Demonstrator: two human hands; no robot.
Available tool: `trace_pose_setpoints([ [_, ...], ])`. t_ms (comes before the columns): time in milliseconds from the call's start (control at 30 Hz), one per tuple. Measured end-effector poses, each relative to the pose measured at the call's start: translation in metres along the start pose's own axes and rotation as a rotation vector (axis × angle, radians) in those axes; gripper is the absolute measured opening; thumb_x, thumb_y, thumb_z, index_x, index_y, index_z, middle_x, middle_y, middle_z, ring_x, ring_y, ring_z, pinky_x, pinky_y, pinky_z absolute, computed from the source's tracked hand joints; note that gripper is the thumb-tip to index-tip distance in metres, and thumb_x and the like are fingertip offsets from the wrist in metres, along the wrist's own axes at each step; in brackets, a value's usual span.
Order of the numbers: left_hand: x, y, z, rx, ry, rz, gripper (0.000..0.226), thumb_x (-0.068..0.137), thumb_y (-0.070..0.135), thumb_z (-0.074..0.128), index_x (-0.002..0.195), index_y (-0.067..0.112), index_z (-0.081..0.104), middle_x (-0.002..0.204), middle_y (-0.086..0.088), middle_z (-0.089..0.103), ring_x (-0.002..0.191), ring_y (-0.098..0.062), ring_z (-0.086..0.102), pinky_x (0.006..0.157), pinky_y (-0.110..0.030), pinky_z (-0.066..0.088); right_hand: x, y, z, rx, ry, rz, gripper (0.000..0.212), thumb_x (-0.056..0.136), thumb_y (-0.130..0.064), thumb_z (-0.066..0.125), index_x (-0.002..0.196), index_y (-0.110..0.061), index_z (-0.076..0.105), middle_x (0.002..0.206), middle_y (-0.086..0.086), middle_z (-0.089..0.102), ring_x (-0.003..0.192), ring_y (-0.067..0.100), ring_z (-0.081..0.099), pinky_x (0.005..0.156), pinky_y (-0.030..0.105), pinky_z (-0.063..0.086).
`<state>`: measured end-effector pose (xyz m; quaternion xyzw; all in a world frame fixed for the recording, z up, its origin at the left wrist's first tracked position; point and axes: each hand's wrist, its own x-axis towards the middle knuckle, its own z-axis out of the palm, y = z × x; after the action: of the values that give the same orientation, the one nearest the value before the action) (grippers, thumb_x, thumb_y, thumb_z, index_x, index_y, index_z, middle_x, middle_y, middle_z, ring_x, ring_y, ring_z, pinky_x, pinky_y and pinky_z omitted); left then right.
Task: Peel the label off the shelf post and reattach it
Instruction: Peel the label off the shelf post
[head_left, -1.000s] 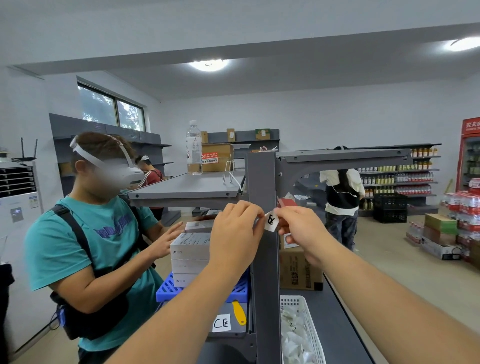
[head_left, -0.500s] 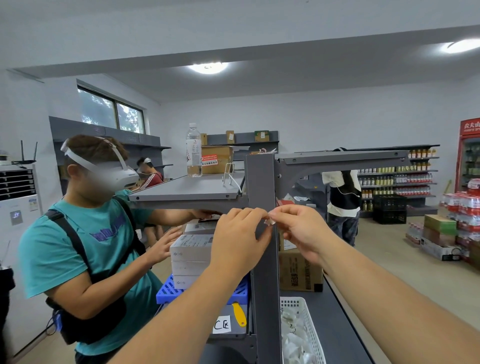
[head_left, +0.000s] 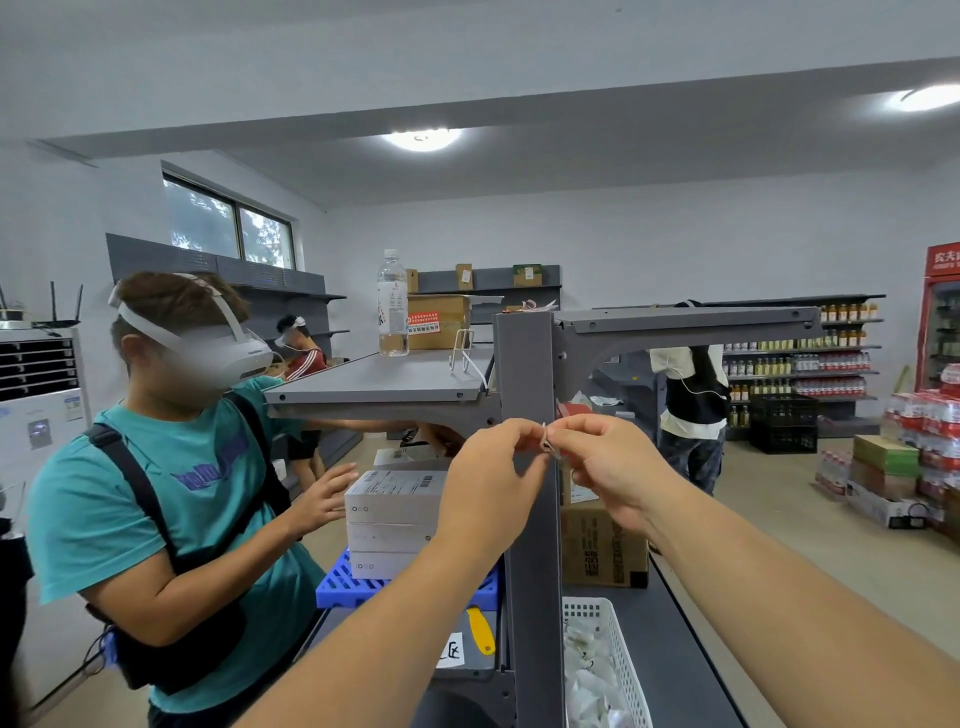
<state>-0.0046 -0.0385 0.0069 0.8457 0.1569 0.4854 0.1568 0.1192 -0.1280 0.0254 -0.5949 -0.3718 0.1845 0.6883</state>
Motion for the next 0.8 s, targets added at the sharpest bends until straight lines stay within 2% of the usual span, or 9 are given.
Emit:
trace_pose_setpoints([
  [100, 0.0020, -0.0016, -0.0017, 0.054, 0.031, 0.047, 0.017, 0.095, 0.029, 0.070, 0.111, 0.026, 0.072, 0.103, 0.012, 0.071, 0.098, -0.006, 0.059, 0.084, -0.023, 0.051, -0.0005, 0.0019, -0.0011, 0.055, -0.052, 0.072, 0.013, 0.097, -0.010, 0.069, 0.100, -0.006, 0.081, 0.078, 0.004, 0.065, 0.067, 0.013, 0.052, 0.056, 0.023, 0.045],
  [200, 0.0044, -0.0034, -0.0030, 0.045, 0.077, 0.095, 0.014, 0.092, 0.029, 0.074, 0.105, 0.023, 0.074, 0.103, 0.009, 0.064, 0.092, -0.005, 0.056, 0.079, -0.020, 0.051, -0.0004, 0.0021, -0.0013, 0.102, -0.071, 0.098, 0.015, 0.097, -0.009, 0.069, 0.098, -0.003, 0.082, 0.075, 0.003, 0.064, 0.064, 0.011, 0.051, 0.055, 0.023, 0.044],
  [267, 0.0057, -0.0035, -0.0021, 0.085, 0.067, 0.108, 0.014, 0.094, 0.030, 0.073, 0.105, 0.022, 0.074, 0.102, 0.008, 0.068, 0.091, -0.006, 0.058, 0.079, -0.022, 0.052, -0.0009, 0.0012, -0.0029, 0.145, -0.091, 0.127, 0.016, 0.097, -0.012, 0.069, 0.099, -0.002, 0.081, 0.074, 0.002, 0.065, 0.065, 0.012, 0.052, 0.055, 0.024, 0.044],
  [433, 0.0050, -0.0017, 0.0005, 0.139, 0.075, 0.088, 0.011, 0.097, 0.028, 0.068, 0.102, 0.020, 0.075, 0.095, 0.007, 0.071, 0.081, -0.006, 0.053, 0.074, -0.020, 0.042, -0.0009, 0.0032, -0.0064, 0.178, -0.126, 0.148, 0.021, 0.096, -0.014, 0.071, 0.105, 0.002, 0.080, 0.081, 0.004, 0.071, 0.067, 0.011, 0.058, 0.058, 0.023, 0.049],
  [600, 0.0035, -0.0020, 0.0026, 0.129, 0.093, 0.061, 0.008, 0.096, 0.023, 0.066, 0.092, 0.022, 0.072, 0.080, 0.009, 0.067, 0.073, -0.010, 0.057, 0.066, -0.026, 0.049, -0.0020, 0.0082, -0.0038, 0.178, -0.090, 0.192, 0.014, 0.093, -0.014, 0.077, 0.100, -0.002, 0.081, 0.076, 0.003, 0.075, 0.065, 0.010, 0.062, 0.056, 0.021, 0.052],
  [800, 0.0003, -0.0055, 0.0070, 0.114, 0.115, 0.179, 0.011, 0.094, 0.018, 0.070, 0.097, 0.019, 0.081, 0.086, 0.003, 0.076, 0.081, -0.016, 0.067, 0.073, -0.033, 0.058, 0.0006, 0.0013, -0.0072, 0.299, -0.091, 0.193, 0.010, 0.092, -0.004, 0.075, 0.098, 0.002, 0.080, 0.083, 0.009, 0.076, 0.068, 0.012, 0.065, 0.058, 0.021, 0.053],
])
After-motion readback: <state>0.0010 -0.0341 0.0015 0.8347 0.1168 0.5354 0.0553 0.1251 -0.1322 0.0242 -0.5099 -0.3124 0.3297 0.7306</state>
